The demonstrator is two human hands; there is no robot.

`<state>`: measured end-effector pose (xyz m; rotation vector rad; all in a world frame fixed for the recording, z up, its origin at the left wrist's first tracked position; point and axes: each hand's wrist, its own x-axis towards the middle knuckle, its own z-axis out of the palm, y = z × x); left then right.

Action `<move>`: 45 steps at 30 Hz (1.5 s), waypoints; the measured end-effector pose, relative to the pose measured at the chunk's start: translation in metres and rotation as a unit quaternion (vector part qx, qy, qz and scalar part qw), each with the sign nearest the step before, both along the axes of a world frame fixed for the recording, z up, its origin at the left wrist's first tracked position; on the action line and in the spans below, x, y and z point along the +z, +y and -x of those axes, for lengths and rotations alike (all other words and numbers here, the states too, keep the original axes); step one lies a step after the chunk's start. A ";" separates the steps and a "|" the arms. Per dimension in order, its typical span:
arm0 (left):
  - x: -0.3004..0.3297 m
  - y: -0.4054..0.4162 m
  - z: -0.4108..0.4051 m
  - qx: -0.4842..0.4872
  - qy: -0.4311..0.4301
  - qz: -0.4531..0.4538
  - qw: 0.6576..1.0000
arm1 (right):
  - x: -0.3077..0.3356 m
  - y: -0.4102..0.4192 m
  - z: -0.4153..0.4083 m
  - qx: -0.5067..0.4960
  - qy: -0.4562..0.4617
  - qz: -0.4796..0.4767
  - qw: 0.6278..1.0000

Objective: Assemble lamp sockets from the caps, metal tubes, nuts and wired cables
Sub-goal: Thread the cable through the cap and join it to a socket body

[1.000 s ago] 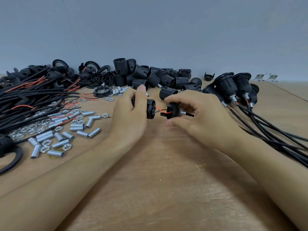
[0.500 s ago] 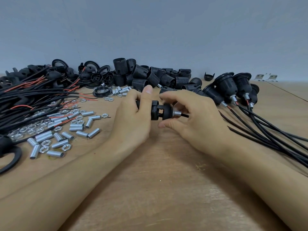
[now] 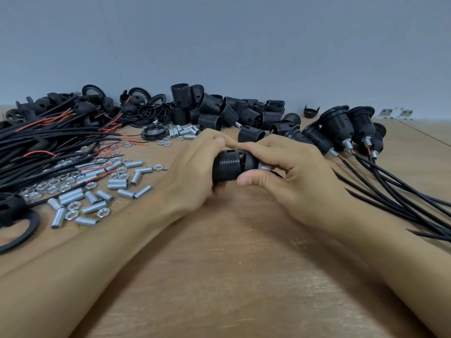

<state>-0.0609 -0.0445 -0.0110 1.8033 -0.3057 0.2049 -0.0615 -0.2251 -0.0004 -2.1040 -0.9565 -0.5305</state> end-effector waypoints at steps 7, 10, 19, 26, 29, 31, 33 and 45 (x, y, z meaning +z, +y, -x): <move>-0.001 -0.004 0.004 0.034 0.023 -0.024 0.999 | -0.002 -0.001 0.003 0.015 0.038 0.047 0.998; -0.001 -0.005 0.003 0.035 0.055 -0.019 0.998 | -0.002 -0.002 0.002 0.009 0.006 0.069 0.998; 0.005 -0.001 0.008 -0.010 0.039 -0.112 0.993 | 0.000 -0.007 0.003 0.048 0.006 0.071 0.996; 0.007 0.001 0.011 -0.017 0.058 -0.092 0.994 | -0.003 -0.004 0.004 0.095 -0.024 0.062 0.993; 0.006 0.005 0.006 0.042 0.048 -0.095 0.993 | -0.004 0.002 0.003 0.074 -0.033 0.068 0.994; 0.008 0.006 0.003 0.053 0.086 -0.095 0.990 | -0.004 0.007 0.002 0.056 -0.036 0.076 0.995; 0.009 0.009 0.000 0.006 0.164 -0.070 0.984 | -0.003 0.009 0.001 0.043 -0.027 0.073 0.996; -0.005 0.075 -0.044 0.252 0.008 -0.506 0.825 | -0.007 -0.004 -0.006 -0.033 0.097 0.102 0.989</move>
